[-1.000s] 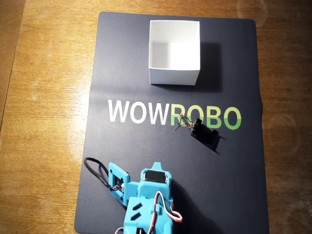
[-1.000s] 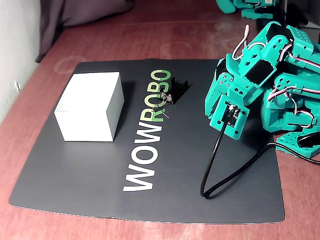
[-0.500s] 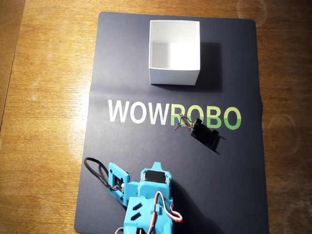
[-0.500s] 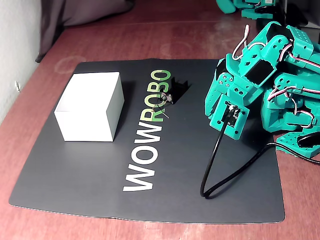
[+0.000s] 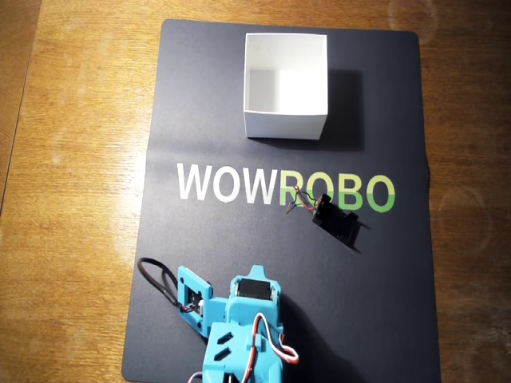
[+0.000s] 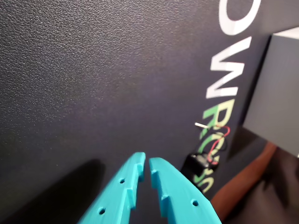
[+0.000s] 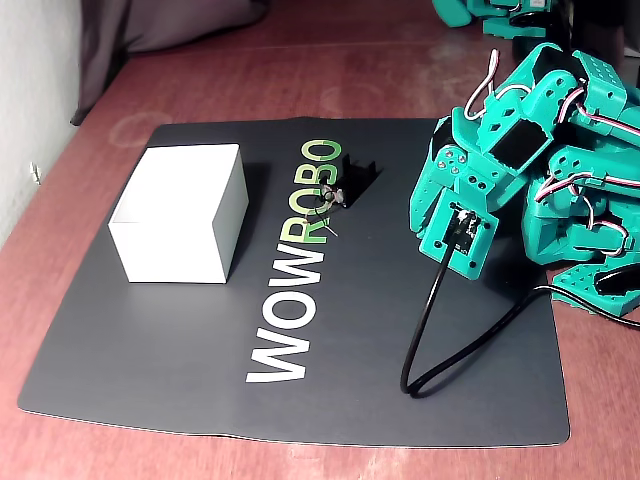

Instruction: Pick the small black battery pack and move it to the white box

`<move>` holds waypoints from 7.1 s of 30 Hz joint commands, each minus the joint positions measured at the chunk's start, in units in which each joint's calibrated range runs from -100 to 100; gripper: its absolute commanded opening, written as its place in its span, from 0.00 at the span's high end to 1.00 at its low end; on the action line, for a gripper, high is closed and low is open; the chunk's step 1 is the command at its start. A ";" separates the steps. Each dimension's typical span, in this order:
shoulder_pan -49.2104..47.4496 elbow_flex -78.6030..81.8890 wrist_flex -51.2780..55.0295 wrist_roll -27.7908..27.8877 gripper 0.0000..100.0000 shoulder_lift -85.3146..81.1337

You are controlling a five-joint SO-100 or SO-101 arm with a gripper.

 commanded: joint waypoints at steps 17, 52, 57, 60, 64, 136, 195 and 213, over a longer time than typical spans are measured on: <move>0.45 -0.16 0.05 0.14 0.99 0.47; -2.60 -0.16 -0.04 1.61 0.99 0.38; -1.90 -6.33 -1.00 5.79 0.99 1.70; -2.02 -15.31 -0.92 5.79 0.99 5.64; -1.31 -31.91 -0.22 5.52 0.99 20.02; 46.43 -64.92 -8.63 17.26 0.99 87.01; 43.96 -59.21 -19.76 12.86 0.87 99.02; 45.02 -57.39 -19.67 14.97 0.94 98.06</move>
